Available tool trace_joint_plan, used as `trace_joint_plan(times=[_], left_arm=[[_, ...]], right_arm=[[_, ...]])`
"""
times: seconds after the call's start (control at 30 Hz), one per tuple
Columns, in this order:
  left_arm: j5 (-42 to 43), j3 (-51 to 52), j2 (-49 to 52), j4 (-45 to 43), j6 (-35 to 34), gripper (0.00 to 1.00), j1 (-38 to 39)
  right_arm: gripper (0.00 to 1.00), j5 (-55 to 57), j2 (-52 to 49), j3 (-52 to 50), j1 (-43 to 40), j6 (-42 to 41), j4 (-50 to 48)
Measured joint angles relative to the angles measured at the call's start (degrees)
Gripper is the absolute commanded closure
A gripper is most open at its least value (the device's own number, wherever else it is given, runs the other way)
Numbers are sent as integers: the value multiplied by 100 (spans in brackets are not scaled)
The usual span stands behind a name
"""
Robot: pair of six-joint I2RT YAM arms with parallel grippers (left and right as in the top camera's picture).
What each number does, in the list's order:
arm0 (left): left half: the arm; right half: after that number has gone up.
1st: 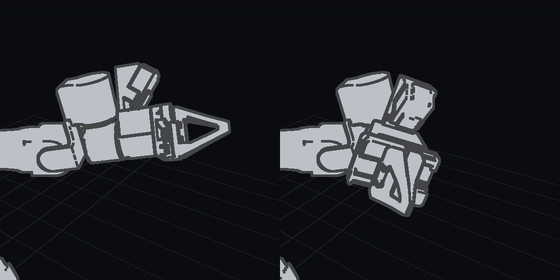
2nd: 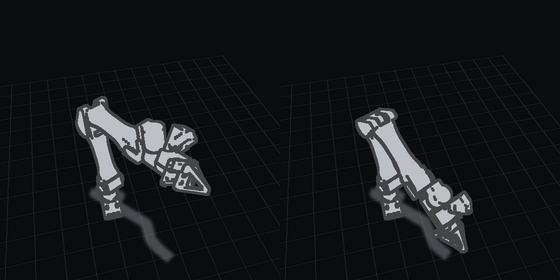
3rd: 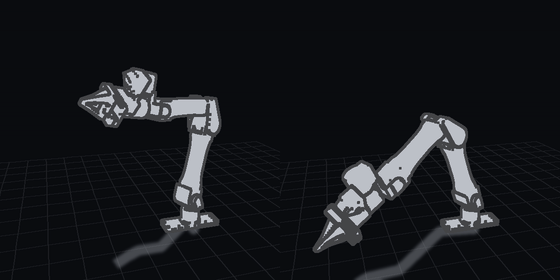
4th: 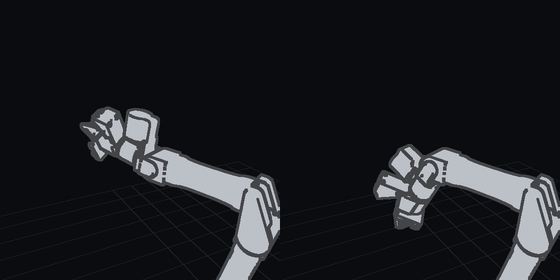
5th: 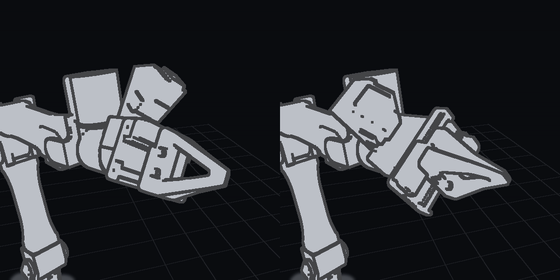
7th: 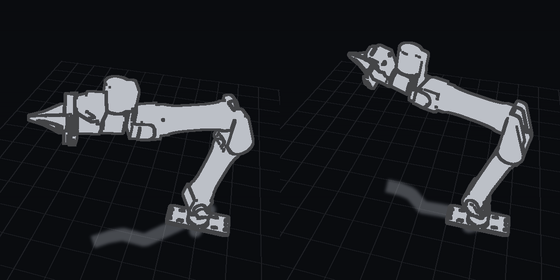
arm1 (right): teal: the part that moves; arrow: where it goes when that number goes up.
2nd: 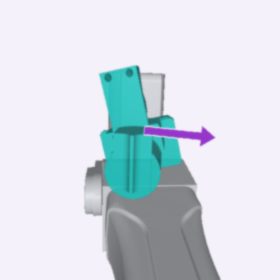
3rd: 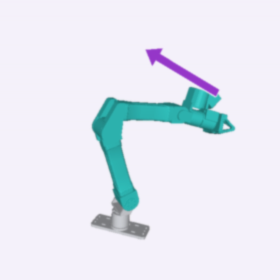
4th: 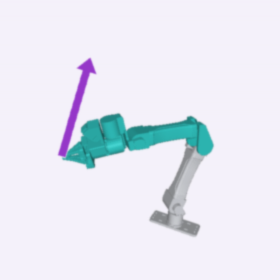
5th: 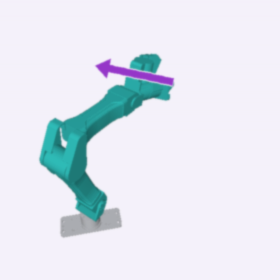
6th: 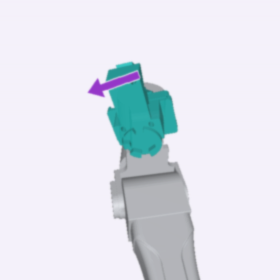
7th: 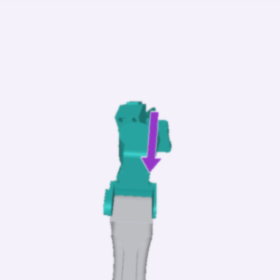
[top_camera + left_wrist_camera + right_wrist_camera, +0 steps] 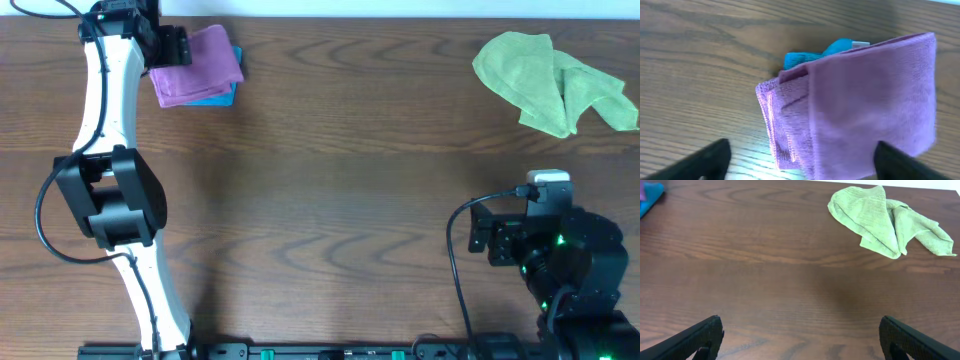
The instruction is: Fold the cloth
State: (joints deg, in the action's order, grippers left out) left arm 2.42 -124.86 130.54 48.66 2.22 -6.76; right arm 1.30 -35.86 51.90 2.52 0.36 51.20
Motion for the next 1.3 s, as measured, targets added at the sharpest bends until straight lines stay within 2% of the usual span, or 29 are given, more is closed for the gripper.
trace_joint_plan(times=[0.33, 0.7, 0.87, 1.0, 1.13, 1.3], left_arm=[[-319, 0, 0, -26, 0, 5, 0], [380, 0, -354, 363, -179, 5, 0], [470, 0, -1478, 933, -225, 4, 22], [474, -68, -2369, 1768, -232, 5, 140], [474, -98, -2706, 2533, -238, 4, 354], [448, -94, -2782, 2916, -247, 4, 704]], right_arm=[[1, 0, 0, 0, 0, -2, 0], [1, 380, 0, 0, 0, -13, 0], [1, 852, -4, 0, 0, 33, 2], [1, 1261, -2, 0, 0, 369, 94], [1, 1388, 74, 72, 11, 645, 289], [1, 1408, 621, 518, 181, 761, 354]])
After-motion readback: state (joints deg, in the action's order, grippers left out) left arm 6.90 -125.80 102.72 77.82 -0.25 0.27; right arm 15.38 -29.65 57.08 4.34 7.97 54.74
